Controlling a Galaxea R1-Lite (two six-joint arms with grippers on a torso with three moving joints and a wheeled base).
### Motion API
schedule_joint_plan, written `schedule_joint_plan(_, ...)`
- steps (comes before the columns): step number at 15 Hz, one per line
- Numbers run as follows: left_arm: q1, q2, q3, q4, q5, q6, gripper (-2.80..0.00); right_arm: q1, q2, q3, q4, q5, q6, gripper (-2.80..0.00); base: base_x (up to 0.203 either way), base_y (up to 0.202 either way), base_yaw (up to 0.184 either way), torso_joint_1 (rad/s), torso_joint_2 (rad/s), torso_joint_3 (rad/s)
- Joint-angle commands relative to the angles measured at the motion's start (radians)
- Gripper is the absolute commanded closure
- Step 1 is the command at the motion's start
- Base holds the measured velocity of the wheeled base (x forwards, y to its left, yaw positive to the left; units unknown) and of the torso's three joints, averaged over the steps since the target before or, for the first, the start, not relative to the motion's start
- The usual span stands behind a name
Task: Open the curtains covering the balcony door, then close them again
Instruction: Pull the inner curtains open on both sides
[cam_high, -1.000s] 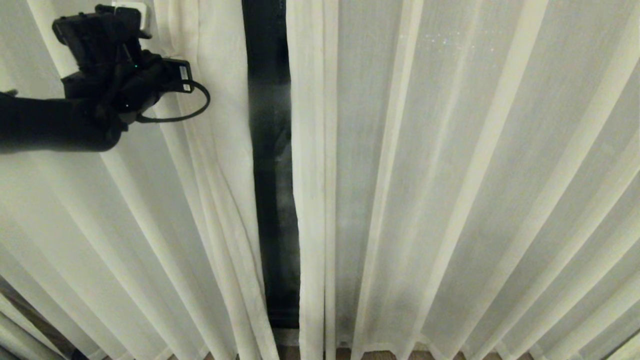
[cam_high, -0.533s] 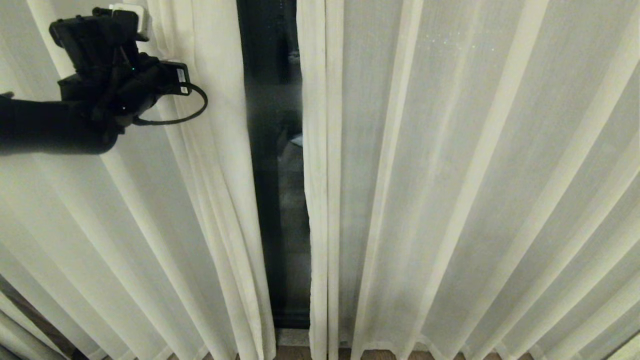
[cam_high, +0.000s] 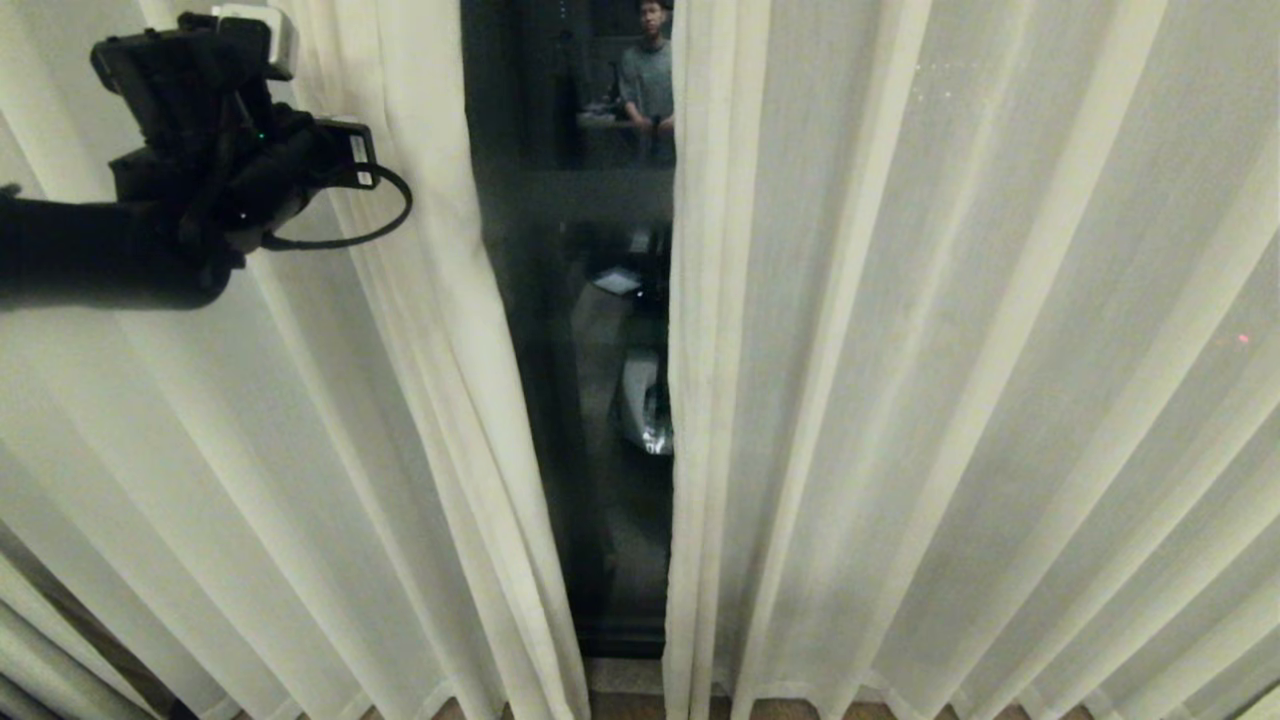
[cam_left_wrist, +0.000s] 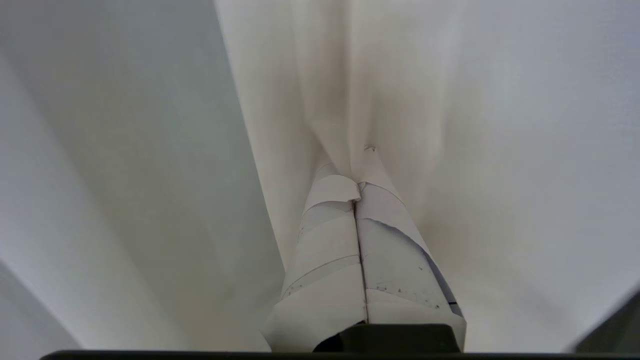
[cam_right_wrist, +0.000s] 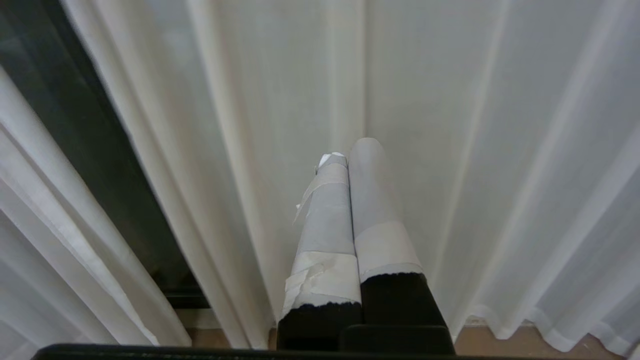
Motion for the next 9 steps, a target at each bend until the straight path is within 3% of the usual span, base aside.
schedule_joint_plan(1, 0.001, -0.004, 0.008, -0.004, 0.001, 0.001, 0.00, 0.000, 0.000, 0.000, -0.001, 0.000, 0.000, 0.00, 0.000, 0.184, -0.005, -0.002, 0.00, 0.002)
schedule_joint_plan(9, 0.004, -0.010, 0.035, -0.018, 0.000, -0.007, 0.00, 0.000, 0.000, 0.000, -0.001, 0.000, 0.000, 0.00, 0.000, 0.186, -0.001, 0.001, 0.00, 0.001)
